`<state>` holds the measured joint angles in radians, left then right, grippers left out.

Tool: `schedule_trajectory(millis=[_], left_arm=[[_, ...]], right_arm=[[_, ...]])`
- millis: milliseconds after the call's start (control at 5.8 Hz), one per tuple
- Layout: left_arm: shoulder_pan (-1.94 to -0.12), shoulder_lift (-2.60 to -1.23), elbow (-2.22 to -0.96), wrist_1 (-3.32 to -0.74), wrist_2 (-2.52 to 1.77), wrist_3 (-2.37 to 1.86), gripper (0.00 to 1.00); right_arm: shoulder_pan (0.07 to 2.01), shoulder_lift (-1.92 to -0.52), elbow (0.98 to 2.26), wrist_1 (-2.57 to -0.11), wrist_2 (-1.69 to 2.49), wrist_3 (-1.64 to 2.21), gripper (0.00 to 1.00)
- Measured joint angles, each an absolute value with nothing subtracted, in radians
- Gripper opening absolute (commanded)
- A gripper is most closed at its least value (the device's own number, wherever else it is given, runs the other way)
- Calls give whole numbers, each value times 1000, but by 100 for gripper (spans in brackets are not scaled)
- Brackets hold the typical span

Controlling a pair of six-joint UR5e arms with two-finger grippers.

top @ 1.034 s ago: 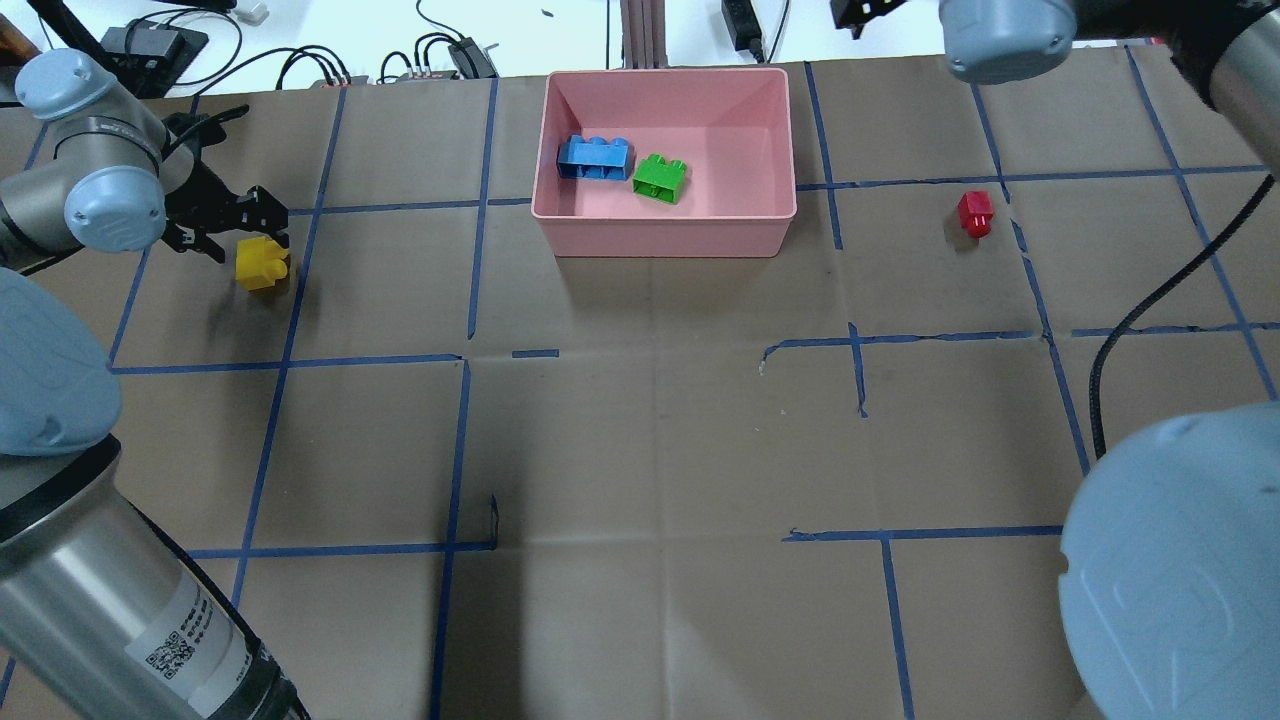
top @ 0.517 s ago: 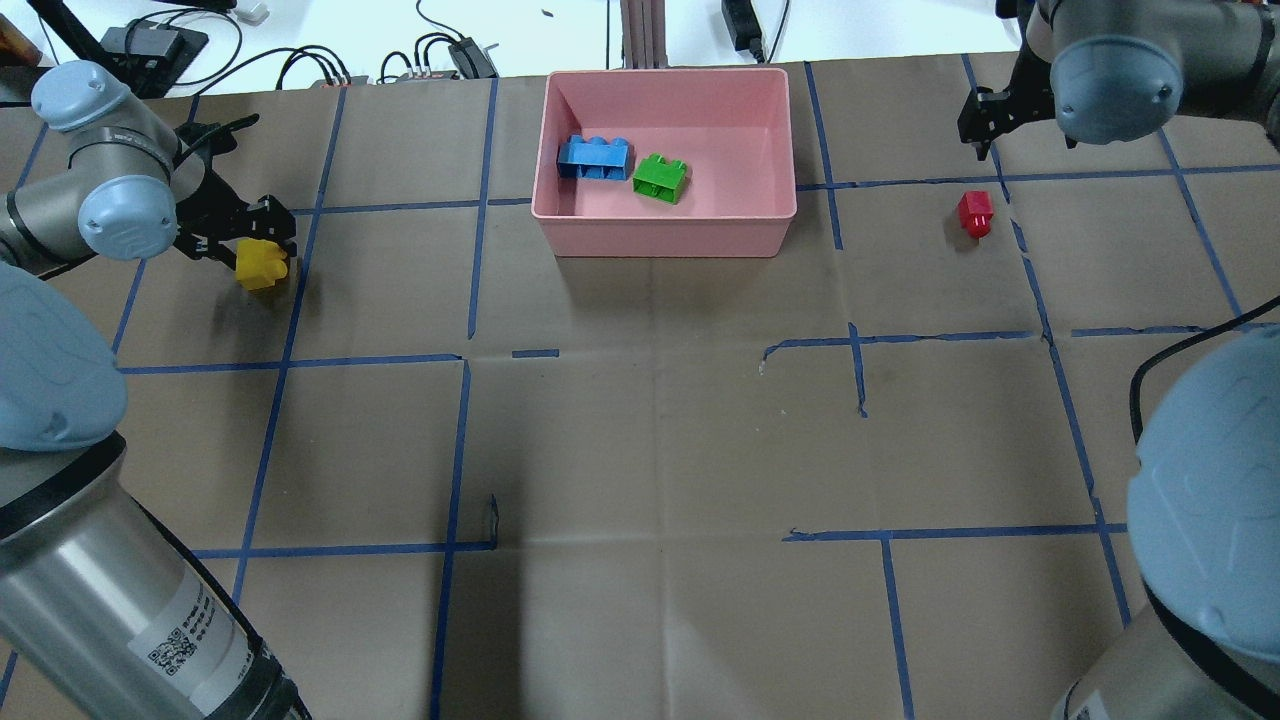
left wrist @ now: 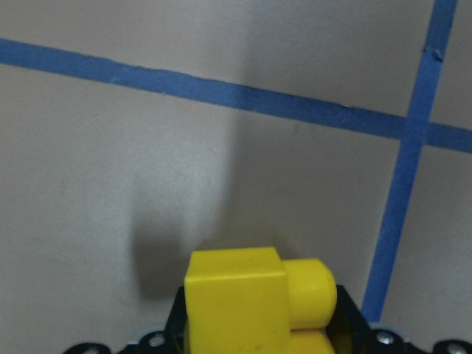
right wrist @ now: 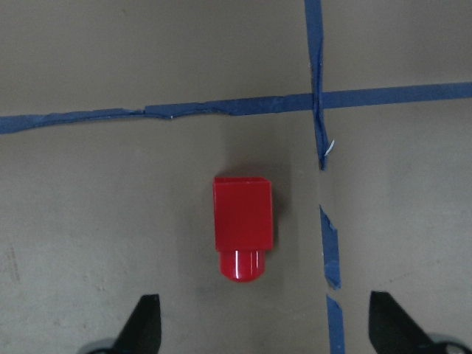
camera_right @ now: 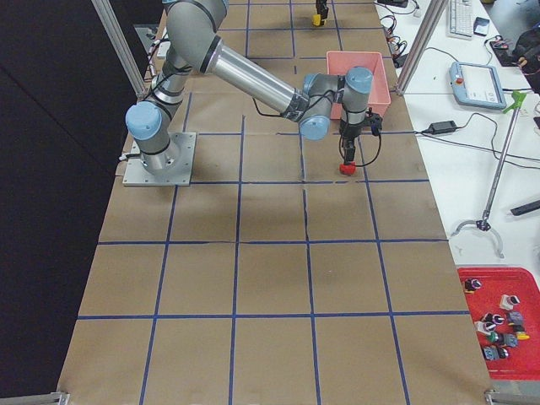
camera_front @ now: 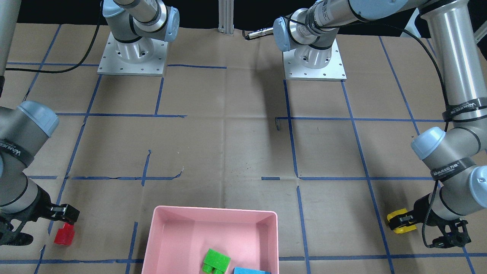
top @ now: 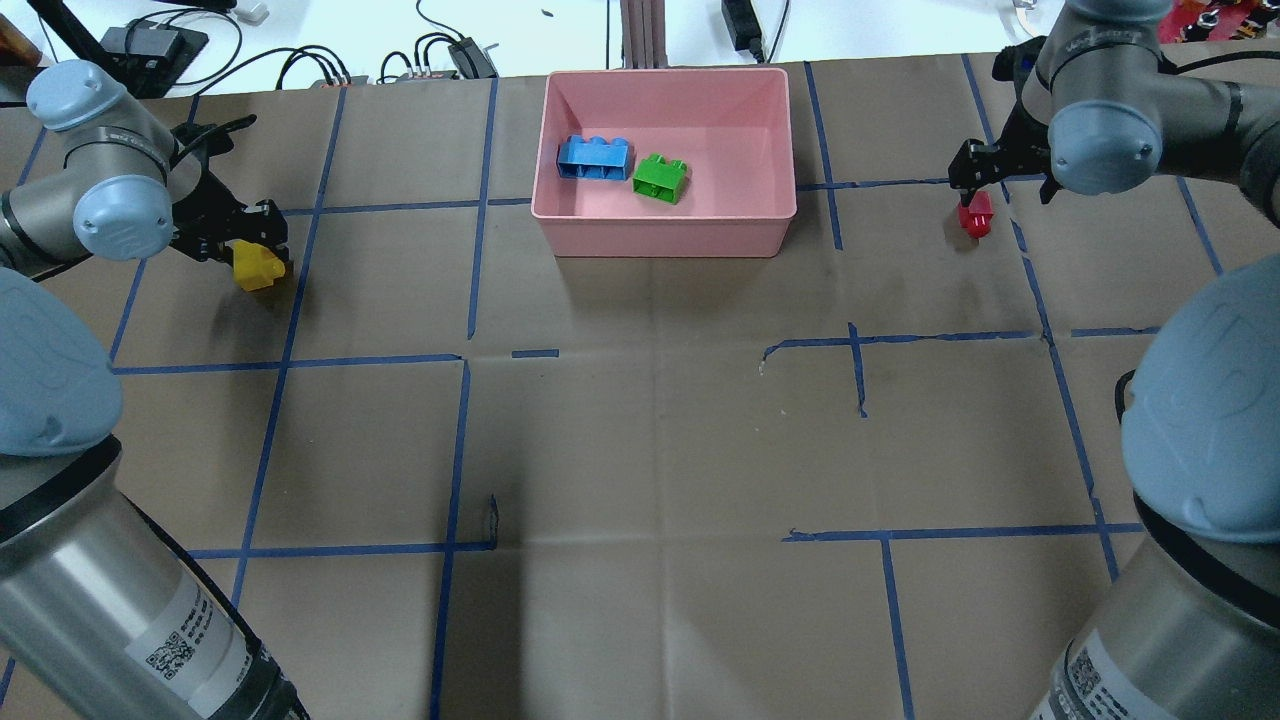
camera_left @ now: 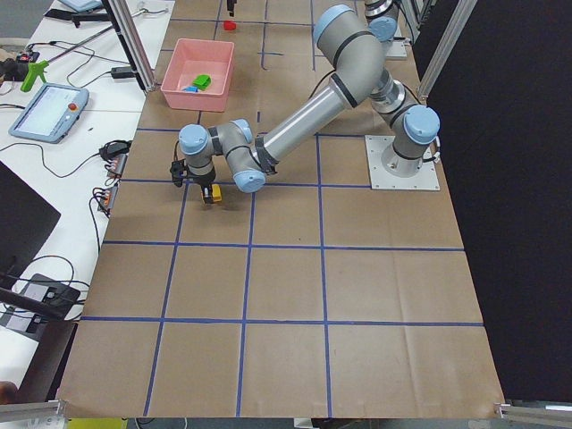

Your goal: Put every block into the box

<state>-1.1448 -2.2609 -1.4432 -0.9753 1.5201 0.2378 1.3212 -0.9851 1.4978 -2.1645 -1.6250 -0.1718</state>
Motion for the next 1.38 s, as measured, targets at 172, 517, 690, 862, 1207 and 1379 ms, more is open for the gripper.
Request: schedule_trajectory(millis=[172, 517, 690, 862, 1207, 1379], left_arm=[[-1146, -2248, -1428, -980, 1519, 238, 27], [-1179, -2194, -1361, -1020, 1516, 239, 27], [-1239, -2178, -1282, -1097, 1518, 235, 27], [-1310, -2180, -1182, -1194, 1517, 206, 27], [-1491, -2208, -1049, -1292, 1512, 101, 27], [-1581, -2239, -1004, -1295, 1508, 24, 27]], right_arm=[[1319, -946, 1467, -2166, -1615, -173, 98], [1322, -889, 1426, -2166, -1618, -174, 98], [1323, -879, 1425, -2166, -1619, -174, 83], [1324, -876, 1426, -2165, -1620, -173, 49], [1325, -878, 1428, -2160, -1615, -170, 10], [1324, -882, 1430, -2155, -1613, -170, 5]])
